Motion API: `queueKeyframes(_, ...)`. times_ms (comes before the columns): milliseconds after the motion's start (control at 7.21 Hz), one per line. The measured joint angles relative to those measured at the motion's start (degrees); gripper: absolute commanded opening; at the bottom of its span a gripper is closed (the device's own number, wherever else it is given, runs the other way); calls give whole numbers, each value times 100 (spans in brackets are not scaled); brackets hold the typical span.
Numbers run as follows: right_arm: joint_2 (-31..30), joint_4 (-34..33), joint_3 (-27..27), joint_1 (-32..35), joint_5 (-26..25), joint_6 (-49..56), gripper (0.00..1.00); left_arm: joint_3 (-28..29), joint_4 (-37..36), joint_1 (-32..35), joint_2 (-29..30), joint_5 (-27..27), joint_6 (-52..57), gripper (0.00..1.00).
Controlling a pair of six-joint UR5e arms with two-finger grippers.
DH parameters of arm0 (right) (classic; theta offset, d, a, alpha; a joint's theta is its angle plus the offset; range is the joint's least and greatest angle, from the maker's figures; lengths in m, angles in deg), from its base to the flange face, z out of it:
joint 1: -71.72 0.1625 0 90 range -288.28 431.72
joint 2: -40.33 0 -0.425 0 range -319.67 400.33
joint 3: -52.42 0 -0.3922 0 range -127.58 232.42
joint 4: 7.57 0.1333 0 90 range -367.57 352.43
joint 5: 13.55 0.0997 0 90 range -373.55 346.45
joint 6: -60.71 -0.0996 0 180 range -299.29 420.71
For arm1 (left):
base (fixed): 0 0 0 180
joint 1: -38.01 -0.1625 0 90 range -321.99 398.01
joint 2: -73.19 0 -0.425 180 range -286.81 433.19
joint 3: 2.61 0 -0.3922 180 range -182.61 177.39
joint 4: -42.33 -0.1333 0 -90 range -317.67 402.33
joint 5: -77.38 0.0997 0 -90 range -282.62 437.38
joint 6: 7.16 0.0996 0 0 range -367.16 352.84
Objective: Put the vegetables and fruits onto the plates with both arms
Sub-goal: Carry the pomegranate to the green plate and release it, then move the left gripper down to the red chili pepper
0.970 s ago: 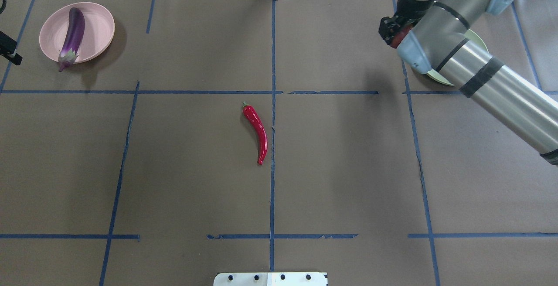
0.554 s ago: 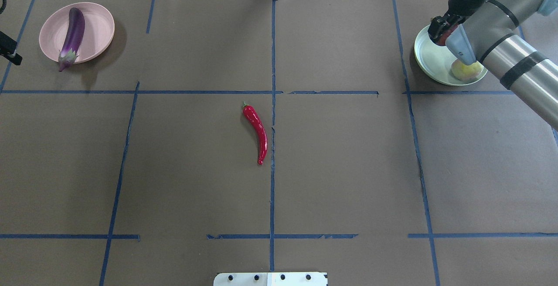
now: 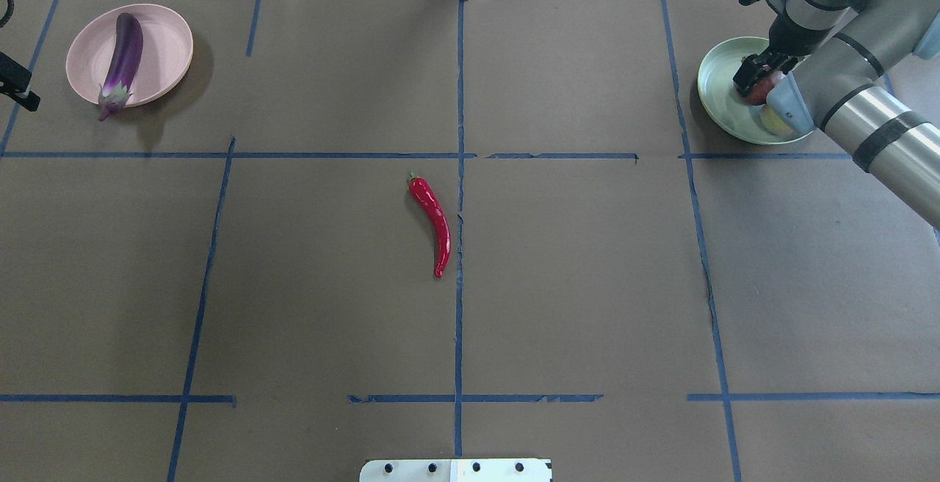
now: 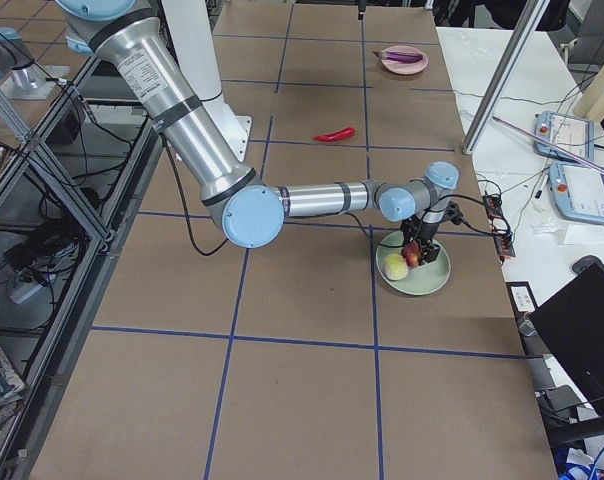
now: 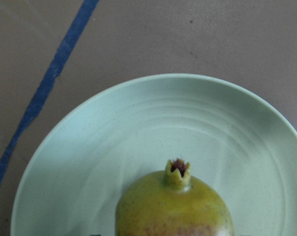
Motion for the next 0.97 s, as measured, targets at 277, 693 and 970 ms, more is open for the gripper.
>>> queueKeyframes(277, -26, -210, 197, 500, 317, 48, 100, -52, 8, -251, 64, 15, -11, 100)
queueKeyframes(693, -586, -1531, 1251, 1509, 648, 514, 100, -168, 2, -968, 453, 47, -537, 100)
queueKeyframes(970, -1763, -2078, 2277, 2017, 676, 1229, 100, -109, 1, -1654, 1086, 243, -1746, 100)
